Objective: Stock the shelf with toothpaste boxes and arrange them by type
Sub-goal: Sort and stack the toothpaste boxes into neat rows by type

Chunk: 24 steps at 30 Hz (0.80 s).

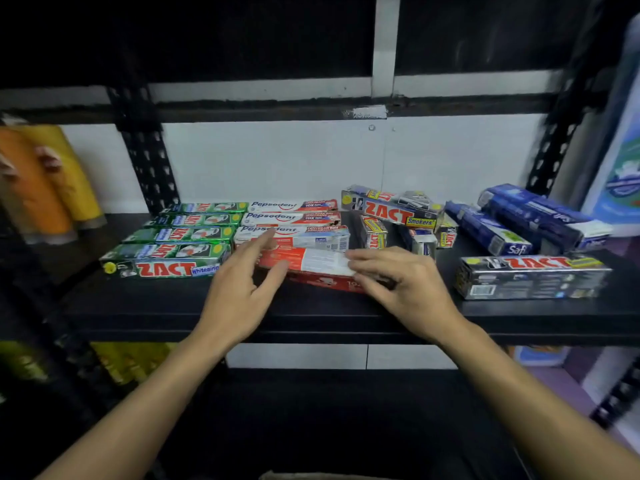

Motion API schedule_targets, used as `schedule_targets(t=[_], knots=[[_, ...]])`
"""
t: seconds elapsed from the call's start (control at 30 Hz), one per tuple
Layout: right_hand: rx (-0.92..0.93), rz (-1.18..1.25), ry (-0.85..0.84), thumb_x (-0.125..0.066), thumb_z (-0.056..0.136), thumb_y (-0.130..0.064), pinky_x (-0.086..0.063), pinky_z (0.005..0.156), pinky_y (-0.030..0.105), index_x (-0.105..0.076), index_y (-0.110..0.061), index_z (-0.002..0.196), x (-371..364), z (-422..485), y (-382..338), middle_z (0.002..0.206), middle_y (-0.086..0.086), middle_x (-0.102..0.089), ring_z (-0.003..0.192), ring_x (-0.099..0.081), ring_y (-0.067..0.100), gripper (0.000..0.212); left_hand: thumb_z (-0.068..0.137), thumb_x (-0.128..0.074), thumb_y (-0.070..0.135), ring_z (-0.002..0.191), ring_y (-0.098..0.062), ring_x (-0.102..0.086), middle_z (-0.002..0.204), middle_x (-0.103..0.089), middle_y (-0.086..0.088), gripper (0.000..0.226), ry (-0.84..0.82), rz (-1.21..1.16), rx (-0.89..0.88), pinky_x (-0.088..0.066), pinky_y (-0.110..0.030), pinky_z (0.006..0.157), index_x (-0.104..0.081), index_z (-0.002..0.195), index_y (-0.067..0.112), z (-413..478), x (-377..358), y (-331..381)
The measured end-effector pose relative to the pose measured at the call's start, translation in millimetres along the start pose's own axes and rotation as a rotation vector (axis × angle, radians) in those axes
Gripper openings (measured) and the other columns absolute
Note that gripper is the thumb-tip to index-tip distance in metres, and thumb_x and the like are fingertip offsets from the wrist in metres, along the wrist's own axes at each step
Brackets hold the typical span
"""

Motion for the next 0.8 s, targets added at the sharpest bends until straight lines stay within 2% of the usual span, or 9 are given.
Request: schedule_targets(t=[0.07, 0.17, 0.3, 0.4, 0.47, 0.53, 0.67, 0.73, 0.8], knots=[[-0.011, 0.005, -0.019, -0.077, 0.083, -0.011, -0.054, 0.088, 0.038, -0.078, -0.015, 0.100, -4, -1, 3, 0.113, -0.009, -0.072, 0.104, -0.067, 0.005, 0.017, 0.097, -0.055, 0.045, 0.118, 0.002, -0.049, 0.128, -0.052, 0.017, 0.046, 0.022, 0.076, -0.068, -0.044, -0.031, 0.104, -0.054, 0.139, 0.028, -8, 6, -7], [-0.157, 0.131, -0.059, -0.079, 0.080, -0.013, -0.051, 0.097, 0.037, -0.076, -0.020, 0.106, -1, 0, 2, 0.112, -0.015, -0.072, 0.109, -0.064, 0.000, 0.026, 0.097, -0.055, 0.045, 0.104, 0.006, -0.048, 0.107, -0.050, 0.022, 0.039, 0.044, 0.172, -0.140, -0.038, -0.014, 0.088, -0.063, 0.131, 0.026, -11, 14, -10], [-0.376, 0.321, -0.148, -0.081, 0.079, -0.023, -0.047, 0.100, 0.023, -0.070, -0.029, 0.117, 2, -4, 1, 0.116, -0.020, -0.069, 0.113, -0.060, -0.003, 0.039, 0.091, -0.054, 0.051, 0.096, -0.008, -0.048, 0.093, -0.050, 0.017, 0.038, 0.044, 0.254, -0.184, -0.035, -0.019, 0.081, -0.069, 0.115, 0.027, -12, 18, -14], [-0.460, 0.331, -0.240, -0.083, 0.077, -0.029, -0.048, 0.094, 0.015, -0.060, -0.036, 0.128, 3, -3, 6, 0.125, -0.020, -0.063, 0.116, -0.057, -0.005, 0.057, 0.086, -0.058, 0.051, 0.100, -0.010, -0.042, 0.098, -0.048, 0.010, 0.029, 0.114, 0.260, -0.182, -0.034, -0.024, 0.078, -0.069, 0.095, 0.026, -15, 18, -12], [-0.502, 0.321, -0.278, -0.083, 0.075, -0.034, -0.050, 0.090, 0.014, -0.061, -0.037, 0.126, 2, -3, 9, 0.123, -0.018, -0.063, 0.109, -0.060, -0.005, 0.056, 0.083, -0.061, 0.053, 0.107, -0.009, -0.041, 0.106, -0.047, 0.009, 0.028, 0.120, 0.242, -0.161, -0.035, -0.026, 0.083, -0.066, 0.090, 0.027, -16, 16, -10], [-0.528, 0.275, -0.259, -0.083, 0.073, -0.039, -0.052, 0.089, 0.016, -0.064, -0.036, 0.122, 1, -4, 13, 0.119, -0.018, -0.064, 0.105, -0.062, -0.005, 0.053, 0.080, -0.062, 0.057, 0.114, -0.008, -0.043, 0.115, -0.047, 0.012, 0.032, 0.088, 0.191, -0.124, -0.038, -0.026, 0.090, -0.060, 0.093, 0.029, -15, 15, -12], [-0.593, 0.170, -0.157, -0.083, 0.066, -0.052, -0.053, 0.088, 0.022, -0.066, -0.030, 0.117, -2, -5, 20, 0.109, -0.014, -0.069, 0.097, -0.065, -0.002, 0.058, 0.078, -0.066, 0.059, 0.122, -0.007, -0.049, 0.131, -0.049, 0.017, 0.052, -0.078, 0.102, 0.003, -0.046, -0.041, 0.102, -0.048, 0.122, 0.037, -11, 13, -26], [-0.623, 0.146, -0.161, -0.081, 0.065, -0.056, -0.051, 0.084, 0.015, -0.067, -0.030, 0.116, -3, -5, 20, 0.105, -0.014, -0.070, 0.093, -0.065, -0.004, 0.059, 0.081, -0.072, 0.052, 0.119, -0.004, -0.053, 0.130, -0.054, 0.018, 0.057, -0.126, 0.099, 0.044, -0.048, -0.040, 0.102, -0.045, 0.129, 0.039, -8, 14, -30], [-0.639, 0.128, -0.168, -0.082, 0.066, -0.055, -0.047, 0.074, 0.005, -0.067, -0.031, 0.116, -3, -4, 19, 0.098, -0.019, -0.069, 0.087, -0.063, -0.009, 0.057, 0.079, -0.076, 0.046, 0.110, 0.006, -0.056, 0.122, -0.058, 0.023, 0.061, -0.123, 0.090, 0.044, -0.049, -0.031, 0.099, -0.046, 0.132, 0.037, -5, 16, -30]])
Point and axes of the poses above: each hand's wrist, its own z-axis towards the middle knuckle, its own x-axis out of the back of the hand, y = z × x, the point moved 3 cm from there along z, towards the middle knuckle
